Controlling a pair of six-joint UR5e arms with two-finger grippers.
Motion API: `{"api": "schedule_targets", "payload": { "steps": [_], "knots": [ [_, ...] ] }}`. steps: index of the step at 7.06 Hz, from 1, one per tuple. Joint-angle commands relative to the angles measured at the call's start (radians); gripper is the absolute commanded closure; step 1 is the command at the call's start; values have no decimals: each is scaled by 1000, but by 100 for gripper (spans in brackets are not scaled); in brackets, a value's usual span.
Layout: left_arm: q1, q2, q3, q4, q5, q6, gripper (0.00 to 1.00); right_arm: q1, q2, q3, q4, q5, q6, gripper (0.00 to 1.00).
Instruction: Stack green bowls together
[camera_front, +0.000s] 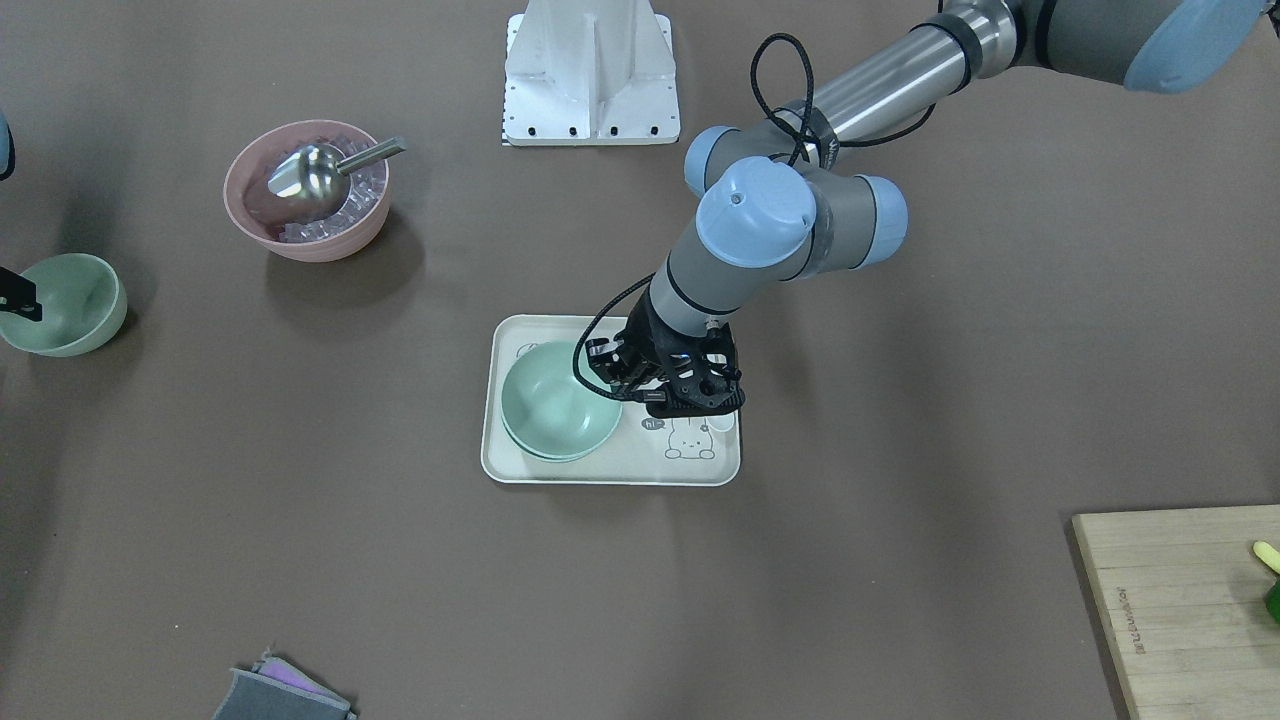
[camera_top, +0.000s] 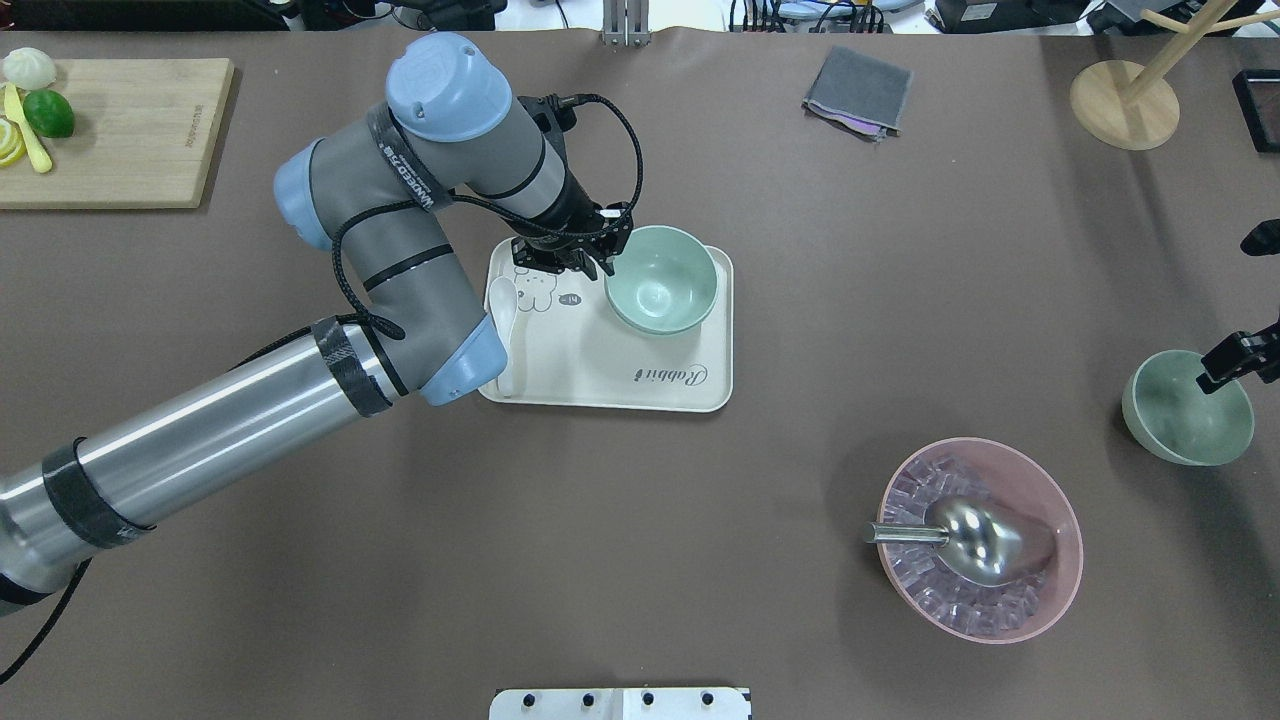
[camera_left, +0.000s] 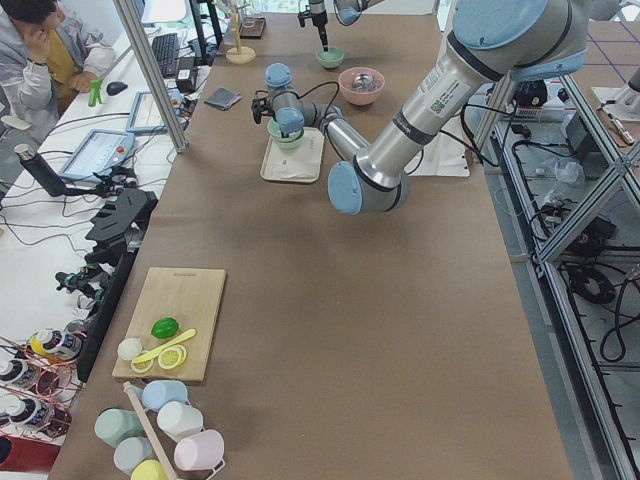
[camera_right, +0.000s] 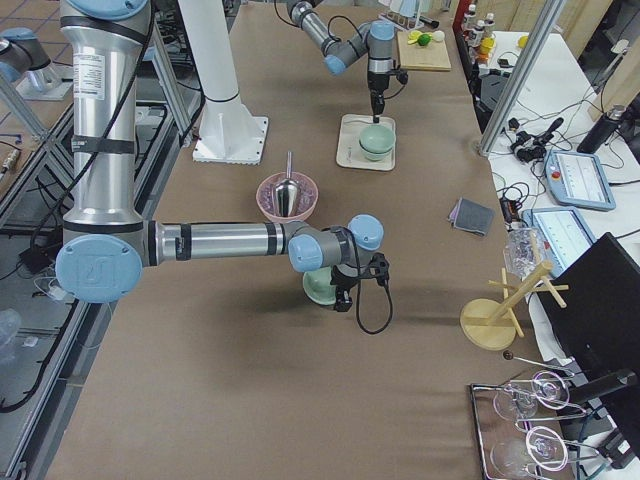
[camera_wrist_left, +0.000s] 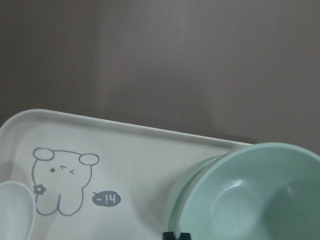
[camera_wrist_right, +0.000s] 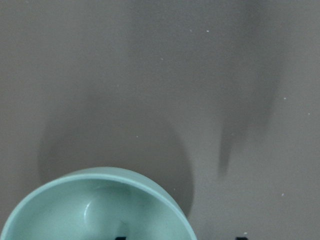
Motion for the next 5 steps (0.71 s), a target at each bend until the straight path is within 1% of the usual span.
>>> {"api": "schedule_targets", "payload": {
  "steps": [1, 2, 3, 4, 5],
  "knots": [
    [10, -4, -6, -5, 25, -50, 2, 0, 0, 1, 0, 6, 0, 34],
    [1, -1, -35, 1, 24, -52, 2, 0, 0, 1, 0, 11, 3, 59],
    [-20, -1, -65, -2, 16, -52, 2, 0, 0, 0, 0, 11, 8, 91],
    [-52, 3, -119, 13, 11, -53, 2, 0, 0, -2, 0, 13, 6, 100],
    [-59, 3, -126, 15, 11, -53, 2, 0, 0, -3, 0, 13, 6, 100]
  ]
}}
